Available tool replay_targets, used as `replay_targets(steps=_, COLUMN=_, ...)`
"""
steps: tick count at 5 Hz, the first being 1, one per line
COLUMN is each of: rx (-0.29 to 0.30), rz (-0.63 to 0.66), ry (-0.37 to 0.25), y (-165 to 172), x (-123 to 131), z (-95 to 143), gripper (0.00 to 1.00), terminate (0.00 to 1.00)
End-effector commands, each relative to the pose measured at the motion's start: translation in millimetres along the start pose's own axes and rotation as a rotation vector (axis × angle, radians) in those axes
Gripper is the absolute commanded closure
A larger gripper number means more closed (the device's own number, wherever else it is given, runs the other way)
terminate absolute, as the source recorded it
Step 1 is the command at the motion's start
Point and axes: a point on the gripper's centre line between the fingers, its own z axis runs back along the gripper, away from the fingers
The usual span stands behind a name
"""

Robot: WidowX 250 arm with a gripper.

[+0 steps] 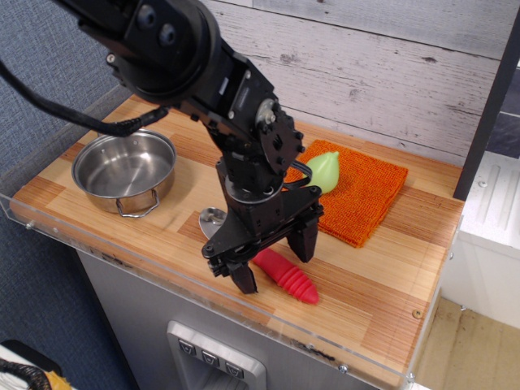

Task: Put the spoon to the left of the cloth.

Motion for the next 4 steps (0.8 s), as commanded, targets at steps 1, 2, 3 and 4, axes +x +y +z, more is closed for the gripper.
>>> replay_targets(steps=1, rx=-0.012, rz=0.099, ry=0.013, y=2, x=4, z=1, gripper=1.00, terminate=0.00)
replay_targets(steps=2, rx=-0.012, rz=0.117, ry=0.028, y=3, x=5, z=1, gripper=1.00, terminate=0.00)
replay_targets(steps=3, rx=-0.021, rz=0.123, ry=0.025, y=3, x=7, z=6, gripper=1.00, terminate=0.00)
replay_targets(steps=4, rx=-0.043, rz=0.120, ry=-0.005, y=-2, x=12, z=20, gripper=1.00, terminate=0.00)
